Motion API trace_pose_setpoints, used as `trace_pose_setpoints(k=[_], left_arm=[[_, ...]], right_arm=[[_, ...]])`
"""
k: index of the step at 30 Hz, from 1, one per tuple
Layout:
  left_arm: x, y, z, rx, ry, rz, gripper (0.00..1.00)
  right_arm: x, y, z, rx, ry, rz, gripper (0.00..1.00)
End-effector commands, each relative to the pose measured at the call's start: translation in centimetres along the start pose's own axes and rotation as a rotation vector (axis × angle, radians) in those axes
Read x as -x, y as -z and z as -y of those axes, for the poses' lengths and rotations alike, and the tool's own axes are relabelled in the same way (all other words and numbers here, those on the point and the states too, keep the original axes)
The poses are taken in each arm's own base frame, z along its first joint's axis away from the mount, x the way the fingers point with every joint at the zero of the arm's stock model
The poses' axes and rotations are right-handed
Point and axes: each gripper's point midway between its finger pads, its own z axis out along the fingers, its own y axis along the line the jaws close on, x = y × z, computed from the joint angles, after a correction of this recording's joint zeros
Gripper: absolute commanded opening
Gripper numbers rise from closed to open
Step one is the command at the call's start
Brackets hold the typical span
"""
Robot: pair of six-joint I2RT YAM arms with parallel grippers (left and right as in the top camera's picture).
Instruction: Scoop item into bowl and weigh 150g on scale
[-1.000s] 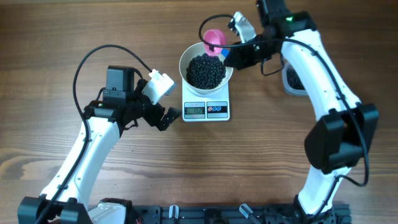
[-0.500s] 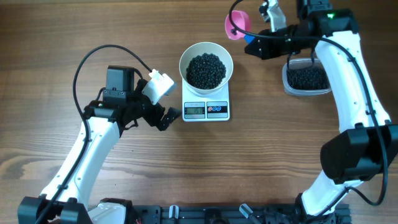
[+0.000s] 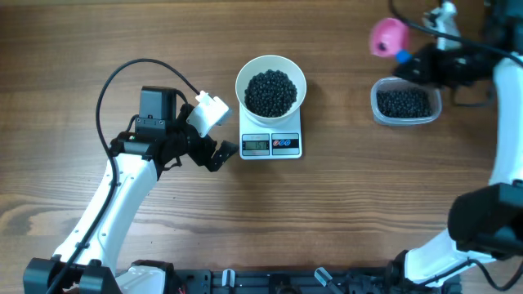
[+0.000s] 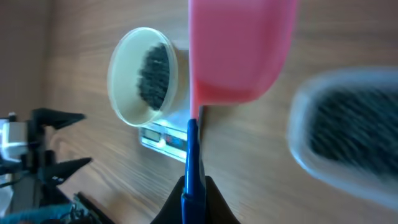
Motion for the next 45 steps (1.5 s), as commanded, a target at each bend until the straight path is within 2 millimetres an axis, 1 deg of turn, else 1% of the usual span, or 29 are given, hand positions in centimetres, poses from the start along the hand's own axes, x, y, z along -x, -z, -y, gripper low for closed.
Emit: trace_pose_setpoints(k=[1, 4, 6, 8, 11, 13, 16, 17, 21, 23, 25, 28, 30, 32, 33, 36, 37, 40, 42, 44, 45], left_arm=[[-0.2, 0.0, 0.1, -0.007, 0.0, 0.001, 1.0], [-0.2, 0.0, 0.1, -0.007, 0.0, 0.001, 1.0], [-0.2, 0.0, 0.1, -0.007, 0.0, 0.0, 1.0], [-0.2, 0.0, 0.1, -0.007, 0.0, 0.001, 1.0], [-0.2, 0.0, 0.1, -0.007, -0.001, 0.001, 1.0], [-0.2, 0.0, 0.1, -0.007, 0.0, 0.0, 1.0], [-0.2, 0.0, 0.1, -0.007, 0.0, 0.0, 1.0], [-0.2, 0.0, 0.1, -0.007, 0.0, 0.0, 1.0], [-0.2, 0.0, 0.1, -0.007, 0.0, 0.0, 1.0], [-0.2, 0.0, 0.1, -0.007, 0.0, 0.0, 1.0], [-0.2, 0.0, 0.1, -0.007, 0.0, 0.001, 1.0], [-0.2, 0.0, 0.1, -0.007, 0.0, 0.001, 1.0], [-0.2, 0.0, 0.1, -0.007, 0.0, 0.0, 1.0], [-0.2, 0.0, 0.1, -0.007, 0.0, 0.0, 1.0], [-0.2, 0.0, 0.1, -0.007, 0.0, 0.0, 1.0], [-0.2, 0.0, 0.1, -0.007, 0.0, 0.0, 1.0], [-0.2, 0.0, 0.1, -0.007, 0.0, 0.0, 1.0], [-0.2, 0.0, 0.1, -0.007, 0.0, 0.0, 1.0], [-0.2, 0.0, 0.1, -0.007, 0.0, 0.0, 1.0], [-0.2, 0.0, 0.1, -0.007, 0.0, 0.0, 1.0], [-0.2, 0.0, 0.1, -0.007, -0.001, 0.001, 1.0]], right_arm=[[-1.6, 1.9, 4.3, -0.236, -0.003, -0.046, 0.04], [-2.4, 2.0, 6.5, -0.383, -0.029, -0.096, 0.04], [-3.6, 2.2, 8.5, -0.544, -0.051, -0.16, 0.04], [-5.0, 1.8, 9.7, -0.646, -0.063, -0.225, 0.04], [-6.8, 0.4, 10.3, -0.691, -0.063, -0.3, 0.04], [-7.4, -0.4, 10.6, -0.755, -0.054, -0.328, 0.04], [-6.6, -0.1, 10.7, -0.893, -0.012, -0.318, 0.04], [-6.1, 0.3, 10.5, -0.979, 0.025, -0.313, 0.04], [-4.9, 1.2, 9.6, -1.154, 0.148, -0.31, 0.04], [-4.3, 1.5, 9.4, -1.204, 0.178, -0.3, 0.04], [-4.2, 1.3, 9.2, -1.195, 0.187, -0.293, 0.04], [-4.5, -2.0, 7.3, -0.957, 0.215, -0.307, 0.04], [-3.5, -4.7, 4.6, -0.75, 0.238, -0.249, 0.04], [-1.8, -6.7, 1.5, -0.567, 0.258, -0.16, 0.04], [-0.5, -7.9, -0.9, -0.452, 0.281, -0.098, 0.04], [1.8, -9.9, -6.0, -0.257, 0.305, 0.023, 0.04], [2.6, -11.0, -8.7, -0.198, 0.36, 0.069, 0.04], [3.4, -12.1, -11.6, -0.183, 0.442, 0.12, 0.04], [3.0, -12.7, -12.9, -0.16, 0.456, 0.109, 0.04], [2.4, -13.5, -13.7, -0.15, 0.474, 0.085, 0.04], [2.0, -14.3, -14.1, -0.145, 0.494, 0.069, 0.04]])
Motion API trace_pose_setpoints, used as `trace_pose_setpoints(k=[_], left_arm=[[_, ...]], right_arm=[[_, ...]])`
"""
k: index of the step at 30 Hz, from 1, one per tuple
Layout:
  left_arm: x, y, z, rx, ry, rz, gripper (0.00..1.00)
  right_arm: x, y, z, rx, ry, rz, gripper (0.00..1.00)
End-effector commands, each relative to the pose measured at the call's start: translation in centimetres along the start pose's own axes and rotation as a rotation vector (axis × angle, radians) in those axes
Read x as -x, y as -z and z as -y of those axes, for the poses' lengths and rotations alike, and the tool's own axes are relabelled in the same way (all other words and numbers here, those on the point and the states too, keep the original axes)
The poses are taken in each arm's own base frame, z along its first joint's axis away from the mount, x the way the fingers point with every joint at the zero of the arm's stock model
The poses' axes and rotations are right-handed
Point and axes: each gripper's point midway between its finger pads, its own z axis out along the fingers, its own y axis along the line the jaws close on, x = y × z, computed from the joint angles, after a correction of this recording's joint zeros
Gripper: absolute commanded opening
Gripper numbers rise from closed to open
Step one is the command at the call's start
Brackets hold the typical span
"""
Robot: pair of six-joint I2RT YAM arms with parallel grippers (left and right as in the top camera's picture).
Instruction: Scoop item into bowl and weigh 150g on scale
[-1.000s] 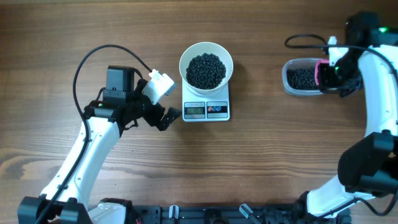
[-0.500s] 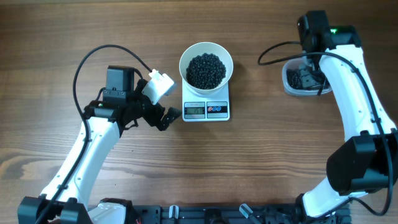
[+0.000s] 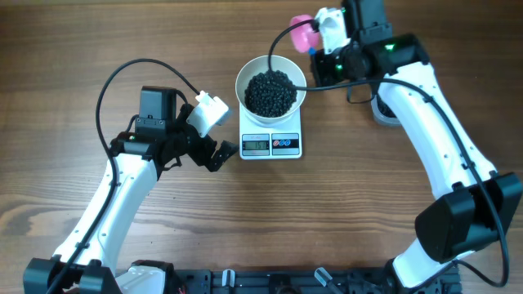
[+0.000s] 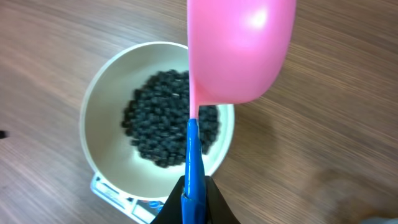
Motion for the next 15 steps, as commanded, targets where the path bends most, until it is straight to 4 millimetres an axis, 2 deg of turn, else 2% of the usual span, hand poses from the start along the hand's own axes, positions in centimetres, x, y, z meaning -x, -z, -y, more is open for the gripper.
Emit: trace_pose_setpoints(k=[1, 5, 8, 11, 15], left_arm=[[-0.2, 0.0, 0.1, -0.007, 0.0, 0.0, 1.0], [-0.2, 0.0, 0.1, -0.007, 0.0, 0.0, 1.0], [-0.2, 0.0, 0.1, -0.007, 0.0, 0.001, 1.0], [-0.2, 0.0, 0.1, -0.007, 0.0, 0.0, 1.0], [-0.2, 0.0, 0.1, -0.007, 0.0, 0.0, 1.0]], right_arm=[[0.9, -0.5, -2.4, 0.052, 0.036, 0.005, 0.04], [-1.4, -4.7, -4.4, 0.073, 0.148, -0.102, 0.04], [-3.7, -7.0, -4.5, 0.022, 0.222, -0.202, 0.04], [-5.3, -7.8, -3.6, -0.042, 0.26, -0.274, 0.04], [-5.2, -7.9, -3.3, -0.062, 0.265, -0.272, 0.04]])
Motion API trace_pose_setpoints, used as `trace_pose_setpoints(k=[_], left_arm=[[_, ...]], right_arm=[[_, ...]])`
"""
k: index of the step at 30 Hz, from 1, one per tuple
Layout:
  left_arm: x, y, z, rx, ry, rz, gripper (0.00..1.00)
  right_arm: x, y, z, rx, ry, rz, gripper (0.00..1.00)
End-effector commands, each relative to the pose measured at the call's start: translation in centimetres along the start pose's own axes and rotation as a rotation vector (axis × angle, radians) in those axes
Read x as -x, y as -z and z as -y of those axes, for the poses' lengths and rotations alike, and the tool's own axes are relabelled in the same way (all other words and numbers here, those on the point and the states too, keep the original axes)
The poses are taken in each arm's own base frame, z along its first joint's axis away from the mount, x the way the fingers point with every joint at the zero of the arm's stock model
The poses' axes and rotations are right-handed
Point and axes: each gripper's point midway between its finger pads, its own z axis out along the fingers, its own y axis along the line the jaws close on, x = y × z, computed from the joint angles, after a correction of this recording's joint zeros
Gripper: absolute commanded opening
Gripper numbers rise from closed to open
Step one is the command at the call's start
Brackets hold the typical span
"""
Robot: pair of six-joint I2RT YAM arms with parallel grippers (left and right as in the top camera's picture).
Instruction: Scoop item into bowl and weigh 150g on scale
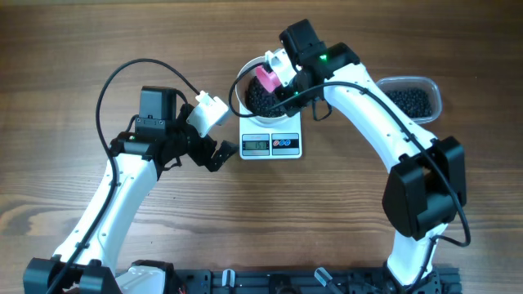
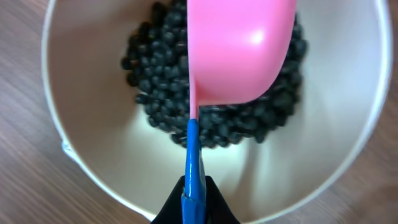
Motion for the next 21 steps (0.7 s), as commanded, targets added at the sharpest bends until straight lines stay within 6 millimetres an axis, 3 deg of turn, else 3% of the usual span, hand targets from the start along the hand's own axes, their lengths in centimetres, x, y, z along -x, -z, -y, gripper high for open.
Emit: trace_pose_setpoints(k=[1, 9, 21], left_arm=[[-0.2, 0.0, 0.1, -0.007, 0.0, 0.0, 1.0], [-0.2, 0.0, 0.1, -0.007, 0.0, 0.0, 1.0], [-0.2, 0.0, 0.1, -0.007, 0.0, 0.0, 1.0]], right_arm=[[0.4, 0.1, 1.0, -0.057, 0.025, 0.004, 0.04], [0.6, 0.0, 1.8, -0.098, 0.026, 0.008, 0.04], [0.1, -1.2, 1.2, -0.056, 0.039, -0.018, 0.04]])
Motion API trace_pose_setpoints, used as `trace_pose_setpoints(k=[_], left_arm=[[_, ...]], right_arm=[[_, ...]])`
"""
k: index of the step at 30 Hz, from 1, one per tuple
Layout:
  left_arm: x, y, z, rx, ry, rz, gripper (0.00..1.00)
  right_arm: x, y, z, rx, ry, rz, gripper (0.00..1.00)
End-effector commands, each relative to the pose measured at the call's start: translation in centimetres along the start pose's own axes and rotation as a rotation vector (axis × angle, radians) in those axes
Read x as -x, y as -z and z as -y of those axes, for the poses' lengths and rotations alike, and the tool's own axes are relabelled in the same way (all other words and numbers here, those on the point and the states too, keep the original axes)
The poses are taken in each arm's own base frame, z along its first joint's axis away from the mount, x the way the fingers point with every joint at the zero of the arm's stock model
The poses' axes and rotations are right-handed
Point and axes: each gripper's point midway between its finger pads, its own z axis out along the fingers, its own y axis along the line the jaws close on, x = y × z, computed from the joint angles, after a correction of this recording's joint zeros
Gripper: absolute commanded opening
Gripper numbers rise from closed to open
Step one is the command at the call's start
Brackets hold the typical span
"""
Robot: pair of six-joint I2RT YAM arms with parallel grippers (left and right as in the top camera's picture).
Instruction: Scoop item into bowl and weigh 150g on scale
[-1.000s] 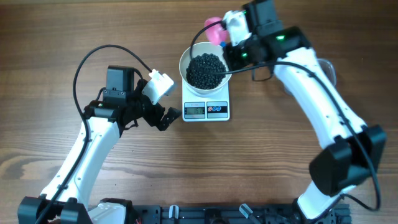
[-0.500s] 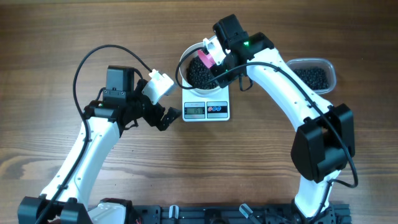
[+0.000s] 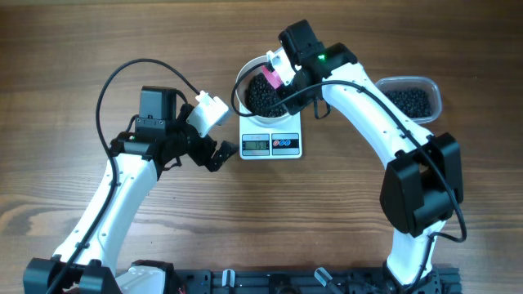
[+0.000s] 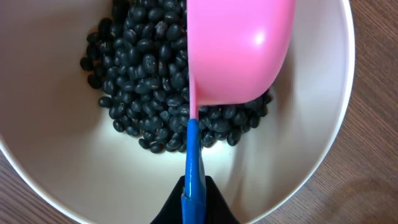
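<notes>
A white bowl (image 3: 248,72) holding a heap of black beans (image 3: 260,95) stands on the small white scale (image 3: 270,144). My right gripper (image 4: 193,198) is shut on the blue handle of a pink scoop (image 4: 237,50), which hangs low inside the bowl (image 4: 56,168) just over the beans (image 4: 140,74). In the overhead view the scoop (image 3: 271,74) shows as a pink patch at the bowl's right side. My left gripper (image 3: 225,152) rests on the table left of the scale, its fingers apart and holding nothing.
A clear tub of black beans (image 3: 413,100) sits at the right of the table, behind my right arm. The scale's display (image 3: 256,145) faces the front. A black cable loops over my left arm.
The scoop has sunk a little deeper into the bowl and sits closer over the beans. My left arm has not moved.
My right gripper held the pink scoop near the bean tub at the far right. Then it was at the bowl's far rim, then inside the bowl above the beans, and now lower still. My left gripper stayed open beside the scale throughout.
</notes>
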Motion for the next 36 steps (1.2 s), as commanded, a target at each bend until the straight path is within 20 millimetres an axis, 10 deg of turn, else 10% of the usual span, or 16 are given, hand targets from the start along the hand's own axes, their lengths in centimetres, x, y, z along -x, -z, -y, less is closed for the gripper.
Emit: trace_pose_setpoints(k=[1, 19, 36], left_arm=[[-0.2, 0.0, 0.1, -0.007, -0.001, 0.001, 1.0], [-0.2, 0.0, 0.1, -0.007, 0.0, 0.0, 1.0], [-0.2, 0.0, 0.1, -0.007, 0.0, 0.0, 1.0]], right_arm=[[0.2, -0.4, -0.6, 0.034, 0.034, -0.002, 0.04], [0.0, -0.2, -2.5, 0.143, 0.017, -0.005, 0.04], [0.9, 2.2, 1.1, 0.373, -0.212, 0.106, 0.04]])
